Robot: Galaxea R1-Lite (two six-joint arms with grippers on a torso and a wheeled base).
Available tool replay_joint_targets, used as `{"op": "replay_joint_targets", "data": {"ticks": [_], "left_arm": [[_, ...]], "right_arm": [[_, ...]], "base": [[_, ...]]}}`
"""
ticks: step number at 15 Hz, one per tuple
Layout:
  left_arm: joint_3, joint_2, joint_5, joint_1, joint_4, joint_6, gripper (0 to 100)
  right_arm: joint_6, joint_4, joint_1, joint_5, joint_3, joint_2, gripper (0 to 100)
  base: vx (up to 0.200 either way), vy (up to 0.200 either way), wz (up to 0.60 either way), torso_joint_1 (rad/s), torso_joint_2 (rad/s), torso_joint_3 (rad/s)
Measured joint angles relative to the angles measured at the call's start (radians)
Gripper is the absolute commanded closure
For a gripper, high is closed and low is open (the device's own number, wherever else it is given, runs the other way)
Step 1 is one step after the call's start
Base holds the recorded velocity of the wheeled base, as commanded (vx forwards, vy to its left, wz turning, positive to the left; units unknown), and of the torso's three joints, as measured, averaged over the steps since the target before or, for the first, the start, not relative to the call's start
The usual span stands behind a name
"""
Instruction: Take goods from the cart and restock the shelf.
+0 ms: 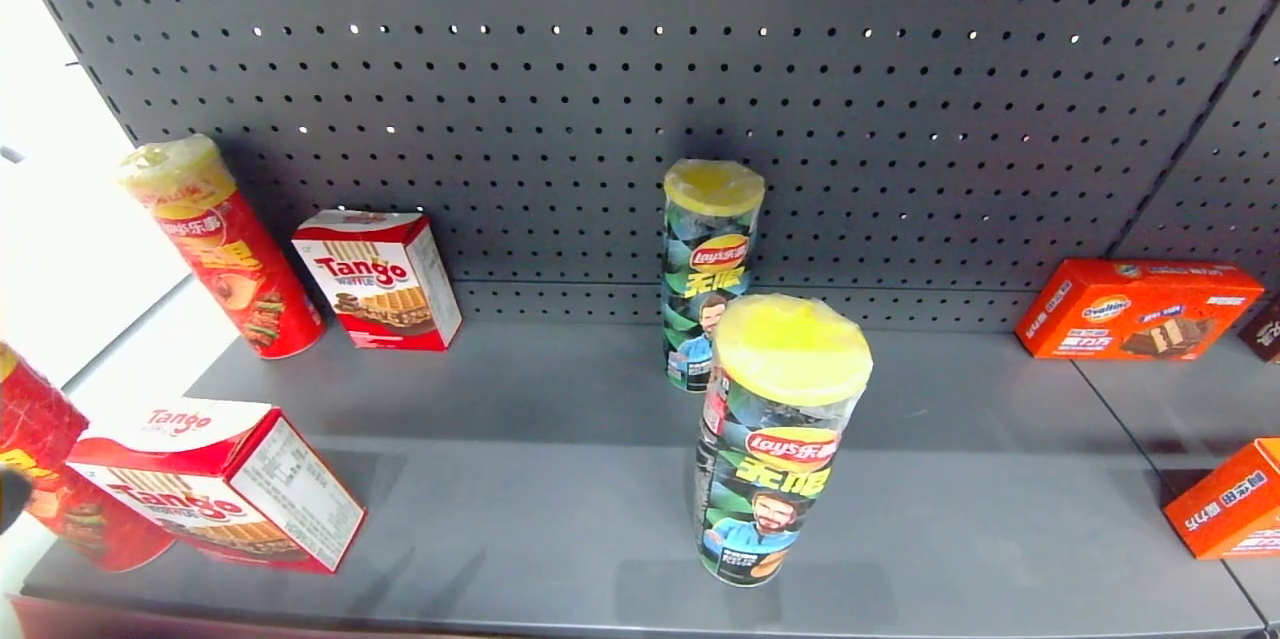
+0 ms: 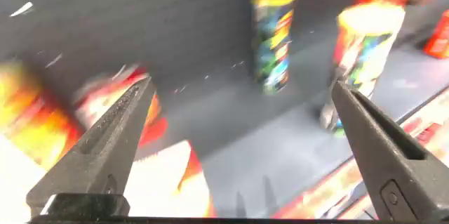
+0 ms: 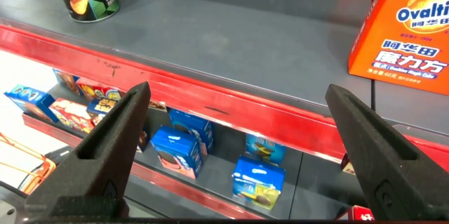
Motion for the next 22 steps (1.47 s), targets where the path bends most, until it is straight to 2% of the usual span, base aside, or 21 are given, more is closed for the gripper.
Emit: {"op": "replay_joint_targets", "data": {"ticks": [3,5,6,7,11,15,17,19,20,22], "left_arm": [[0.289,-0.282,-0.162,0.243,-0.020,-0.033,0],[0.451,-0.415,-0.211,0.364,-0.071,-0.038,0],[0.527,-0.470,-0.222,0.407,-0.114,-0.029,0],[0.570,-0.508,-0.227,0.424,-0.137,-0.020,0],[0.614,-0.600,-0.221,0.408,0.080,0.024,0],[0.616,-0.633,-0.224,0.411,0.064,0.011,0],[0.616,-0.635,-0.274,0.411,0.067,0.008,0],[0.616,-0.637,-0.226,0.412,0.067,-0.033,0],[0.616,-0.637,-0.148,0.413,0.069,-0.053,0],[0.616,-0.637,0.031,0.414,0.102,-0.062,0]], "right_arm": [[0.000,0.000,0.000,0.000,0.000,0.000,0],[0.000,0.000,0.001,0.000,0.000,0.000,0],[0.000,0.000,0.001,0.000,0.000,0.000,0],[0.000,0.000,0.000,0.000,0.000,0.000,0],[0.000,0.000,0.001,0.000,0.000,0.000,0],[0.000,0.000,0.000,0.000,0.000,0.000,0],[0.000,0.000,0.000,0.000,0.000,0.000,0],[0.000,0.000,0.000,0.000,0.000,0.000,0],[0.000,0.000,0.001,0.000,0.000,0.000,0],[0.000,0.000,0.001,0.000,0.000,0.000,0]], "base": [[0.000,0.000,0.00,0.000,0.00,0.000],[0.000,0.000,0.00,0.000,0.00,0.000],[0.000,0.000,0.00,0.000,0.00,0.000],[0.000,0.000,0.00,0.000,0.00,0.000],[0.000,0.000,0.00,0.000,0.00,0.000],[0.000,0.000,0.00,0.000,0.00,0.000],[0.000,0.000,0.00,0.000,0.00,0.000],[0.000,0.000,0.00,0.000,0.00,0.000],[0.000,0.000,0.00,0.000,0.00,0.000],[0.000,0.000,0.00,0.000,0.00,0.000]]}}
